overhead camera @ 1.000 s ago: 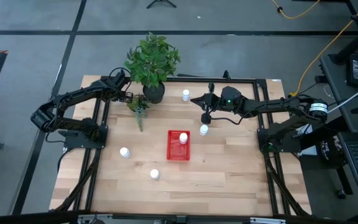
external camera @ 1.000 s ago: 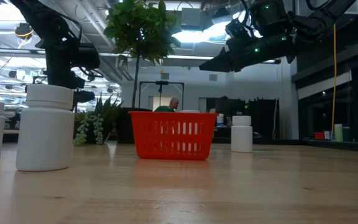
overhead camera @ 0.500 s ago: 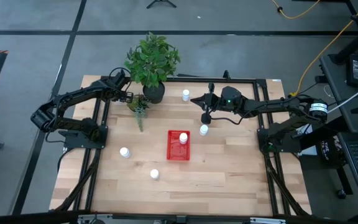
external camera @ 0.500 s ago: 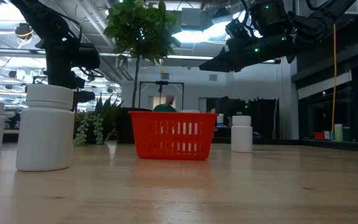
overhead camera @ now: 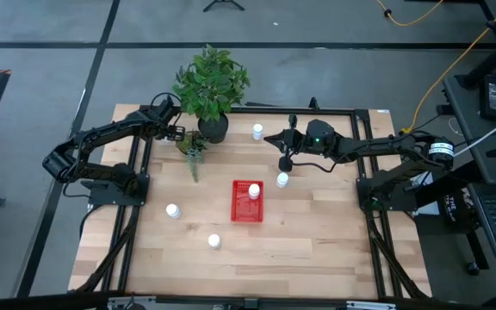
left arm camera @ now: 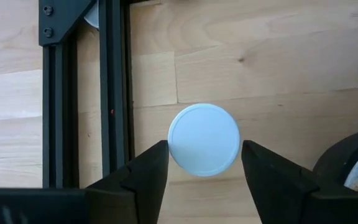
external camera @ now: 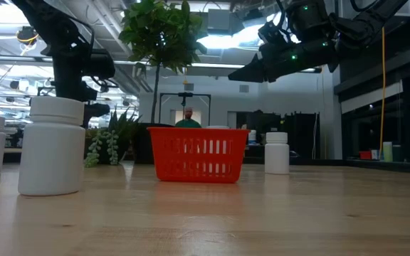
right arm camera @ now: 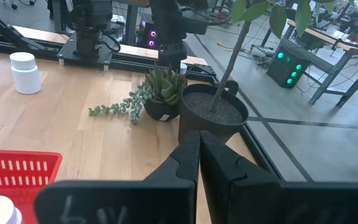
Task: Pick and place pill bottles into a basket
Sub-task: Put the white medicine bottle into the red bin
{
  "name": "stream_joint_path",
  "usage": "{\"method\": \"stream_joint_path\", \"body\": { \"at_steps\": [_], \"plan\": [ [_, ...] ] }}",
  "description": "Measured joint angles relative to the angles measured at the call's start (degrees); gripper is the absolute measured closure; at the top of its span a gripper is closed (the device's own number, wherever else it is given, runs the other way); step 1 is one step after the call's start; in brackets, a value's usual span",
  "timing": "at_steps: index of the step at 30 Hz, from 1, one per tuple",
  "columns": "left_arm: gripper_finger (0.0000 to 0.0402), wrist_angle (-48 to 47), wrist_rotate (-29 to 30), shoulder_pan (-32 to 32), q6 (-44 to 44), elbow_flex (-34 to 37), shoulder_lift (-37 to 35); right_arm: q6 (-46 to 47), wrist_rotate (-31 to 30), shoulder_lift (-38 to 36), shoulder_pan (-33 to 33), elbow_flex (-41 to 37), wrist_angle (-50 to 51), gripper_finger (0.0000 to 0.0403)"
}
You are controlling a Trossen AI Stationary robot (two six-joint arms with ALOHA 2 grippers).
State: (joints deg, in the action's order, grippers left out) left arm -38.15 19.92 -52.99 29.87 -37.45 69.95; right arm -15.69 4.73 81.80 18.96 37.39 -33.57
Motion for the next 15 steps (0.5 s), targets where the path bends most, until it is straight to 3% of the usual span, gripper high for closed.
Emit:
{"method": "stream_joint_path", "body": {
  "at_steps": [15],
  "plan": [
    [0.0209, 1.52, 1.0, 0.02, 1.08, 0.61, 0.0, 0.0, -0.02, 0.0, 0.0, 0.0, -0.01, 0.0386]
  ]
}}
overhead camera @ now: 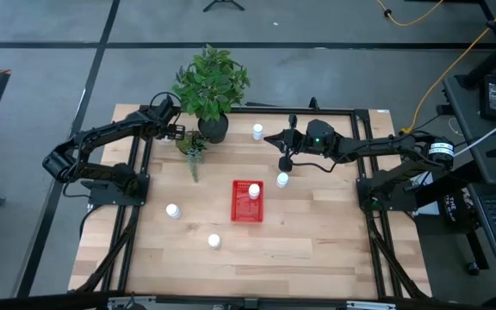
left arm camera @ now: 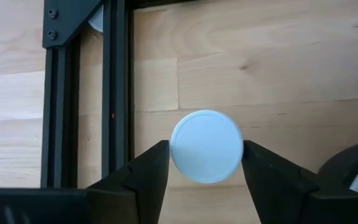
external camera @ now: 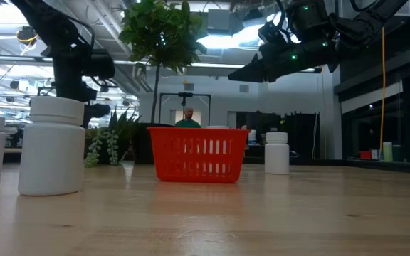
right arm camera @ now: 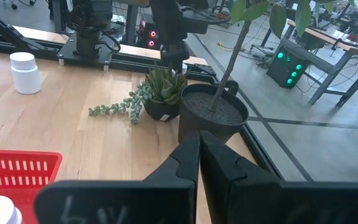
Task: Pick and place pill bottles into a basket
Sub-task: Put the white medicine bottle into the red bin
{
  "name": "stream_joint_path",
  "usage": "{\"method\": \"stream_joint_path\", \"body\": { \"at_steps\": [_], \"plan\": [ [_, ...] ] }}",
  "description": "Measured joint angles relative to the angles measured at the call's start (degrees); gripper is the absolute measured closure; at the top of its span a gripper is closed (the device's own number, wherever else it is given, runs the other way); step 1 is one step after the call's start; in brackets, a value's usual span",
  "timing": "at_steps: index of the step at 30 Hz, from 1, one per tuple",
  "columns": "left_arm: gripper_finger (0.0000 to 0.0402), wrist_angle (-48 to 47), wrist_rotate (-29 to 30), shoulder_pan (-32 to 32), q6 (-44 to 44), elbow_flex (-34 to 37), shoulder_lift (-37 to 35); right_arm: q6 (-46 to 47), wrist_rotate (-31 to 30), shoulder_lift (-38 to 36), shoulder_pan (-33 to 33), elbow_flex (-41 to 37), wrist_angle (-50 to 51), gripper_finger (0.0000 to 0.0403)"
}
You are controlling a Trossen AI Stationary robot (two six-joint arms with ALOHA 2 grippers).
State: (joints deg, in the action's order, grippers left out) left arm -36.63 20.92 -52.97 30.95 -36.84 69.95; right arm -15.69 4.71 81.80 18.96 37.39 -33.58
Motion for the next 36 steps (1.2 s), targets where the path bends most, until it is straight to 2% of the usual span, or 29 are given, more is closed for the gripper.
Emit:
{"method": "stream_joint_path", "body": {
  "at_steps": [17, 26, 33, 36],
  "plan": [
    [0.0222, 1.08, 0.51, -0.02, -0.2, 0.79, 0.0, 0.01, 0.01, 0.0, 0.0, 0.0, 0.0, 0.0386],
    [0.0253, 0.73, 0.45, 0.0, -1.64, 0.76, -0.04, 0.01, 0.0, 0.0, 0.0, 0.0, 0.0, 0.0386],
    [0.0253, -0.19, -0.67, -0.02, -3.02, 0.62, -0.18, 0.0, 0.0, 0.0, 0.0, -0.01, 0.0, 0.0386],
    [0.0253, -1.46, -3.21, -0.01, -4.38, 0.59, -1.29, 0.01, 0.0, 0.0, 0.0, 0.0, 0.0, 0.0386]
  ]
}}
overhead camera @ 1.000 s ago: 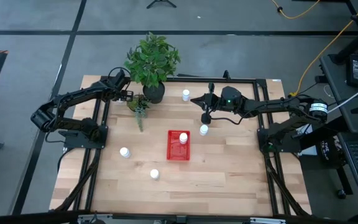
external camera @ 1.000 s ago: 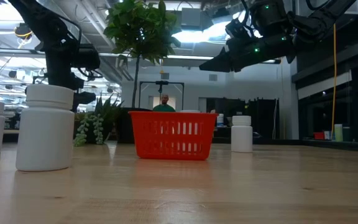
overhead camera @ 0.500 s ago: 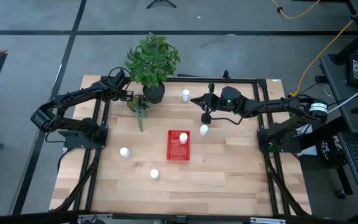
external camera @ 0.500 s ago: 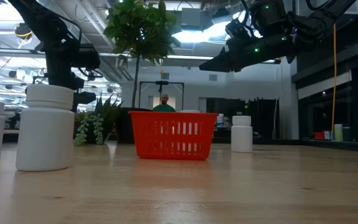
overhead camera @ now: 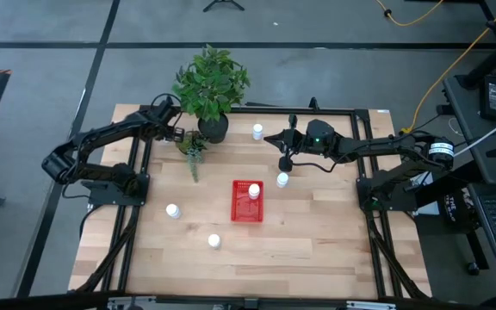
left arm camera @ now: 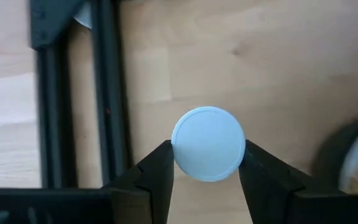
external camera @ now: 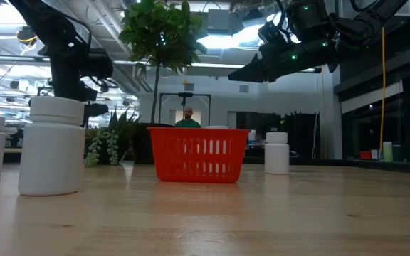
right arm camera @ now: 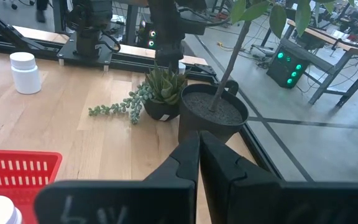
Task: Pick and place pill bottles into a basket
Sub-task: Put the white medicine bottle into the red bin
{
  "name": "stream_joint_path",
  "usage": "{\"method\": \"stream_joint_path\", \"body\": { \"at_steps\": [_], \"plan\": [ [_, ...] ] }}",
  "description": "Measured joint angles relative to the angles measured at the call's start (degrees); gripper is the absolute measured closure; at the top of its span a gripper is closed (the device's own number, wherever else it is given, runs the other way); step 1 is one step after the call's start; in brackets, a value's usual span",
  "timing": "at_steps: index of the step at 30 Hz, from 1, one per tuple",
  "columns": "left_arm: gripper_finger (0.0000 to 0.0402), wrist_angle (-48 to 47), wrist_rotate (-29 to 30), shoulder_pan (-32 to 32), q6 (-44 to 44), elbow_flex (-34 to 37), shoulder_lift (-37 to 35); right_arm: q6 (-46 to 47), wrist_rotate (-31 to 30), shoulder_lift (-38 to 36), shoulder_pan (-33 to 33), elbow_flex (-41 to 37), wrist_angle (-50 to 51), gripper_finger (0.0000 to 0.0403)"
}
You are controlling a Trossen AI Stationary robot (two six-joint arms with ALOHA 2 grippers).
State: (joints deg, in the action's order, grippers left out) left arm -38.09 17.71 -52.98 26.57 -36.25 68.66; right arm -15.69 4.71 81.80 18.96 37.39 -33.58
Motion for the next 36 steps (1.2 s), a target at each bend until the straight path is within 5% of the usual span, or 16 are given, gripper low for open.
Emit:
{"method": "stream_joint_path", "body": {
  "at_steps": [4, 20, 29, 36],
  "plan": [
    [0.0253, -0.42, -4.35, 0.19, -1.4, 0.16, -3.81, 0.0, 0.0, 0.0, 0.0, -0.01, 0.0, 0.0386],
    [0.0254, -2.44, -3.86, 12.11, -1.38, 0.15, -24.7, -0.02, 0.0, 0.0, 0.0, -0.02, 0.0, 0.0386],
    [0.0254, -1.37, -3.88, 24.26, -1.35, 0.15, -28.01, -1.29, 0.0, 0.0, 0.0, -0.02, -0.02, 0.0386],
    [0.0254, 9.69, -4.22, 32.69, -4.43, 0.13, -27.91, -1.33, 0.01, 0.0, 0.0, -0.02, -0.02, 0.0386]
  ]
}}
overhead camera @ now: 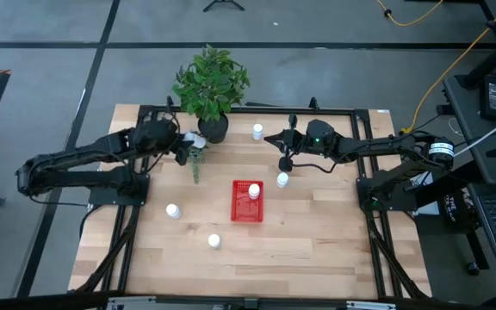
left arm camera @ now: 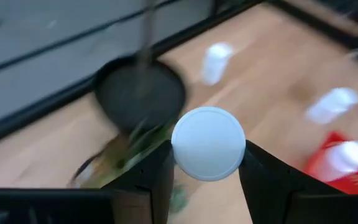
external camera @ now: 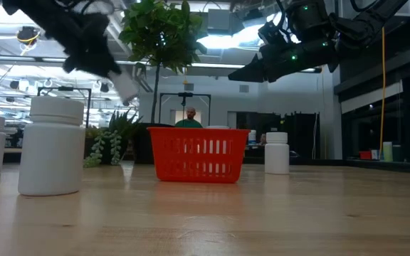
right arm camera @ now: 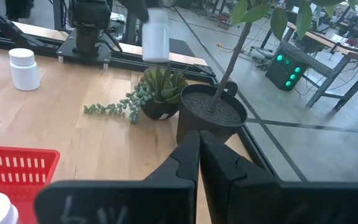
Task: Pick and place pill bottles into a basket
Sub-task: Put the white medicine bottle into the red bin
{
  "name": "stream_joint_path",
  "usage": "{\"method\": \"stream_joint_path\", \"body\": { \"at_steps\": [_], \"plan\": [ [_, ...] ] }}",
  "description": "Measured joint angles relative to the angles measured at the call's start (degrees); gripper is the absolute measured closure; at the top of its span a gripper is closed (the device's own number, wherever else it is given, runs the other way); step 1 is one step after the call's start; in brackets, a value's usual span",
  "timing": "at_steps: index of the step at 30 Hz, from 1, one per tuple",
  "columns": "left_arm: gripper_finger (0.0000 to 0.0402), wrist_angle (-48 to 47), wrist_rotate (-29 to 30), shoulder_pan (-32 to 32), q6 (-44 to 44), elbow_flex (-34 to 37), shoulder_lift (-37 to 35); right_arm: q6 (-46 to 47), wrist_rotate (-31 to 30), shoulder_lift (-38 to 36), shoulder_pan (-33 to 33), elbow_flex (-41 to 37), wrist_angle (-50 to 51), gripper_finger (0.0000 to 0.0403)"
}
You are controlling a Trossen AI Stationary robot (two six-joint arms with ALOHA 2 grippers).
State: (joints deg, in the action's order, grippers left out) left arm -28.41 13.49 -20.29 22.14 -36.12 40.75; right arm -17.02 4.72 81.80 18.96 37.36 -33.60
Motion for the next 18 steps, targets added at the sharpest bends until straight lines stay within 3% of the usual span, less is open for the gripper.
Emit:
{"method": "stream_joint_path", "body": {
  "at_steps": [9, 18],
  "plan": [
    [0.0244, 11.6, 0.48, 10.27, -5.35, -0.04, 1.73, 0.0, 0.01, 0.0, -0.02, 0.0, 0.76, 0.0386],
    [0.0252, 22.02, -1.76, 16.6, -8.91, -0.02, 13.15, -0.21, -0.1, -1.2, -0.02, -0.03, 2.7, 0.0388]
  ]
}}
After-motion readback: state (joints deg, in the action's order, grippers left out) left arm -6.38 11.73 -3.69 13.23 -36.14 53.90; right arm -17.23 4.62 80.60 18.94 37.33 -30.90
